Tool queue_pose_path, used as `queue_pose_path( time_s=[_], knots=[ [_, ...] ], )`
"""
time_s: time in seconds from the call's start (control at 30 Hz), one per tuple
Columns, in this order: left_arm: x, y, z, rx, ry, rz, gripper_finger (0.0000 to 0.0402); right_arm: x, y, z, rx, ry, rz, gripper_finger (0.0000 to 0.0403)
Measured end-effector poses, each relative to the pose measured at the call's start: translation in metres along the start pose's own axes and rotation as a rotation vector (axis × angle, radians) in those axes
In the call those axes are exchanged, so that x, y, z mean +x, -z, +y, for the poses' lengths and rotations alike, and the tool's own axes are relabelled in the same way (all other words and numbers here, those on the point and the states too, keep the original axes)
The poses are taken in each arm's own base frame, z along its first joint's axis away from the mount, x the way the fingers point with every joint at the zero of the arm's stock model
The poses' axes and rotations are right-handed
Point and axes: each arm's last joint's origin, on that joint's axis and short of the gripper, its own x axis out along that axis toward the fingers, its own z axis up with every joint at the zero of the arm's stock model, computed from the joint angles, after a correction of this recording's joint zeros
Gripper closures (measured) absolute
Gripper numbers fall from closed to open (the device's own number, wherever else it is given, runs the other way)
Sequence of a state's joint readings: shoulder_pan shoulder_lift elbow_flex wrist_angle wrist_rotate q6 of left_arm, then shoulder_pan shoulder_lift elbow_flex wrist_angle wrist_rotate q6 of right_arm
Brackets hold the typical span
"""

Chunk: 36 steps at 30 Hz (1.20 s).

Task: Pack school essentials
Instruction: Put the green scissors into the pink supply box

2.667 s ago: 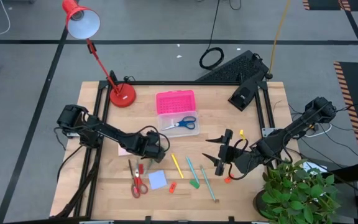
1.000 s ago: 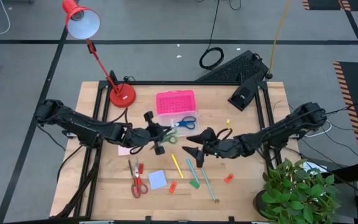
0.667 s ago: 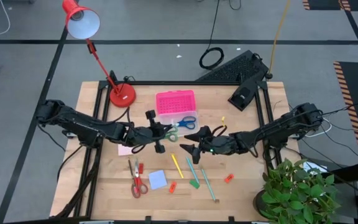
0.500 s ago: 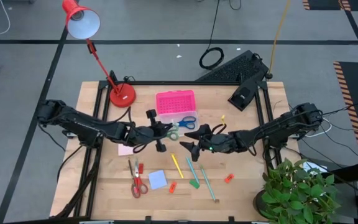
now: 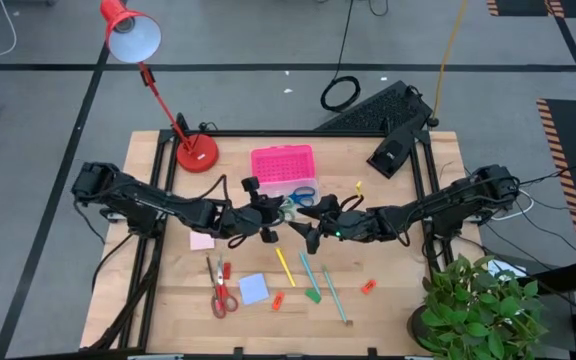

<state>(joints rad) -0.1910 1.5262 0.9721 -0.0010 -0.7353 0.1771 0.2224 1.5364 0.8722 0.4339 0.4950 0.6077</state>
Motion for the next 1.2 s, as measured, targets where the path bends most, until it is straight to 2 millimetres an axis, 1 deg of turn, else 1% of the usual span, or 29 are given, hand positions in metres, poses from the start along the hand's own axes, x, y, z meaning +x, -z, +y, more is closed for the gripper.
queue_pose_path(
  time_s=[0.13,0.27,0.4,0.73,0.83,0.93,1.07,1.2],
  knots=[
    [0.001,-0.003,0.0,-0.019,0.0,-0.006,0.0383,0.002,0.0,-0.005,-0.011,0.025,0.016,0.0151],
    [0.0,-0.004,0.0,-0.03,-0.002,-0.009,0.0383,0.004,0.0,-0.01,-0.015,0.058,0.034,0.017],
    [0.0,-0.004,0.0,-0.035,-0.003,-0.009,0.0383,0.004,0.0,-0.011,-0.014,0.057,0.033,0.0208],
    [0.001,-0.005,0.001,-0.061,-0.012,-0.016,0.0382,0.006,-0.003,-0.013,-0.032,0.059,0.025,0.0334],
    [0.001,-0.005,0.001,-0.067,-0.017,-0.018,0.0382,0.006,-0.003,-0.014,-0.039,0.069,0.021,0.0361],
    [0.0,-0.005,0.0,-0.074,-0.016,-0.018,0.0378,0.006,-0.003,-0.014,-0.047,0.075,0.019,0.0372],
    [0.0,-0.006,0.0,-0.093,0.0,-0.029,0.035,0.006,-0.003,-0.015,-0.056,0.075,0.022,0.0369],
    [0.0,-0.007,-0.001,-0.119,0.022,-0.038,0.0294,0.006,-0.003,-0.014,-0.06,0.069,0.021,0.0369]
  ],
)
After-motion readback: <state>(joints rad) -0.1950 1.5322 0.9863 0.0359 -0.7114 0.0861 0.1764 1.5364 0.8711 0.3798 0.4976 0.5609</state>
